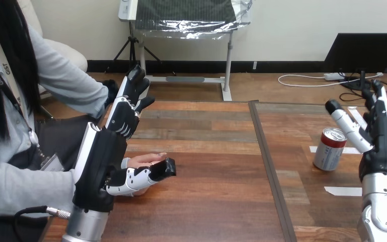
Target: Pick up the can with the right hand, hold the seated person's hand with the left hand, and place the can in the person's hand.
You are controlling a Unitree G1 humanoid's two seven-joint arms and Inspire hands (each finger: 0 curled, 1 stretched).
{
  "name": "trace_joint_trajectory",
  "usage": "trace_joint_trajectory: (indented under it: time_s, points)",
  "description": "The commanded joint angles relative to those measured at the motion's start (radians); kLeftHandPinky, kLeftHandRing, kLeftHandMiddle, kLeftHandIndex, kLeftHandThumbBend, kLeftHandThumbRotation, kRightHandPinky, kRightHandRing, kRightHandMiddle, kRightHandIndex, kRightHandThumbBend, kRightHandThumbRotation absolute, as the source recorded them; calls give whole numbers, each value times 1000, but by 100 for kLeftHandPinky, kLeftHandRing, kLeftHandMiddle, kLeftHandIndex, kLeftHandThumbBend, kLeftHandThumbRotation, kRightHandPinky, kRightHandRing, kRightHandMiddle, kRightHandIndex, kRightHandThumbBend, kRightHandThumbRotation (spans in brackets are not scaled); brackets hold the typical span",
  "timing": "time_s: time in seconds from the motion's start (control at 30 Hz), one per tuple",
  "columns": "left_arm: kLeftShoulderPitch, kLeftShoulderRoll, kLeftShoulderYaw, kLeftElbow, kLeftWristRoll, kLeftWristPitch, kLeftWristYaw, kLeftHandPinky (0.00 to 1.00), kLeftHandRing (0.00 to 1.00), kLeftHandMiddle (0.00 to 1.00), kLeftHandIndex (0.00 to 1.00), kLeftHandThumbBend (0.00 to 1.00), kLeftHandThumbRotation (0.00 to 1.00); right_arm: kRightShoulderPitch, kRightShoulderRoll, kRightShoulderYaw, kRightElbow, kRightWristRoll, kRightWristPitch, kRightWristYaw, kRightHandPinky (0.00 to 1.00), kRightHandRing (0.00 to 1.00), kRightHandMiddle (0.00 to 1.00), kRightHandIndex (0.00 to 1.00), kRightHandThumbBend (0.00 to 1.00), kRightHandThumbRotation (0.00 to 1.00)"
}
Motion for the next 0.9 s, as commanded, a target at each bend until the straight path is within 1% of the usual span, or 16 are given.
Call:
trace_joint_trajectory:
  time_s: [0.0, 0.43, 0.57, 0.63, 0.8, 0.87]
  points:
    - [-58, -3, 13, -40, -20, -8, -4, 89, 96, 100, 98, 100, 54, -90, -32, 21, 12, -28, 25, -26, 100, 98, 94, 99, 100, 53]
    - [-53, -3, 9, -48, -45, -5, -24, 89, 96, 100, 98, 100, 53, -89, -38, 38, 34, -66, 104, -52, 99, 96, 93, 98, 100, 57]
    - [-56, -3, 13, -40, -45, -15, -26, 89, 96, 100, 97, 100, 53, -89, -42, 49, 41, -86, 134, -69, 98, 95, 92, 98, 100, 57]
    - [-56, -3, 14, -38, -46, -19, -28, 89, 96, 99, 97, 100, 54, -89, -42, 50, 43, -89, 146, -68, 97, 95, 92, 98, 100, 57]
    - [-56, -3, 18, -37, -44, -25, -31, 89, 96, 99, 97, 100, 54, -87, -36, 33, 48, -72, 169, -37, 96, 95, 92, 98, 100, 55]
    - [-56, -3, 18, -38, -46, -24, -35, 89, 96, 99, 97, 100, 54, -86, -37, 35, 49, -75, 178, -39, 96, 95, 92, 98, 100, 54]
